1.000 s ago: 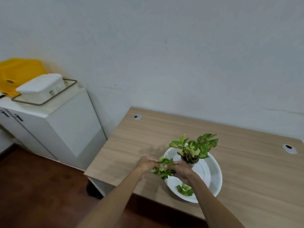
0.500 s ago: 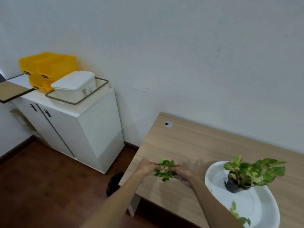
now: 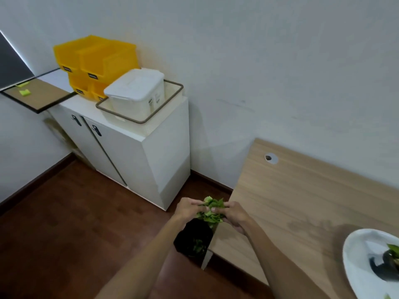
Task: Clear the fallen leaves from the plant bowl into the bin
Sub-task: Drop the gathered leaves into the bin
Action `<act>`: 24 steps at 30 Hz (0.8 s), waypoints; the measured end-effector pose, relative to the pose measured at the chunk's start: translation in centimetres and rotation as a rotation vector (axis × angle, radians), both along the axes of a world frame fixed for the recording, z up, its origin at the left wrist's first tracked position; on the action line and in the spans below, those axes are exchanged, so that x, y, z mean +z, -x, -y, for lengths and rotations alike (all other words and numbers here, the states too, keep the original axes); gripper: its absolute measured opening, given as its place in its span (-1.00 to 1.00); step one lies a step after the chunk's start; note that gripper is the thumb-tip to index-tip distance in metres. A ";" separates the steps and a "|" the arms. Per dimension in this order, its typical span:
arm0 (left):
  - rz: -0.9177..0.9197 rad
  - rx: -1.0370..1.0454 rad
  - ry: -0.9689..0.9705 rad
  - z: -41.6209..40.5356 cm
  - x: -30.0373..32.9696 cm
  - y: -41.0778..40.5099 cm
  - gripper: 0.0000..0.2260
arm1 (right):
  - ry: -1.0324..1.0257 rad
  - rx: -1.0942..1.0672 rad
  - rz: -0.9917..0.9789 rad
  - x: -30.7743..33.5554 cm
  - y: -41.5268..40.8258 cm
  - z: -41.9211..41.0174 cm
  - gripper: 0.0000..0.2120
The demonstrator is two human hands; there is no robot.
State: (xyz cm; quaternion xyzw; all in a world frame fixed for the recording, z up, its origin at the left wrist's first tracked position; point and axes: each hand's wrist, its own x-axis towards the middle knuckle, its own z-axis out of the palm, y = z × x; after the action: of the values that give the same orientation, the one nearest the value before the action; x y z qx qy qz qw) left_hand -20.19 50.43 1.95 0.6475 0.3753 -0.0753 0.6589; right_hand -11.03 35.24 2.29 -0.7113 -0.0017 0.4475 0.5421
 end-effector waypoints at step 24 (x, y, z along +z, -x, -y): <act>-0.173 0.103 0.031 -9.4 -31.1 -2.4 -0.83 | 0.667 0.031 0.109 -27.5 -1.3 -15.5 -0.79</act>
State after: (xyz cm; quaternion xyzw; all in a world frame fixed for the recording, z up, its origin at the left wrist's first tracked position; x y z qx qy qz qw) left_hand -17.82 59.78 -29.10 0.6080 0.4625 -0.1031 0.6370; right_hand -9.76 50.70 -25.19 -0.8722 0.1050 0.3929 0.2718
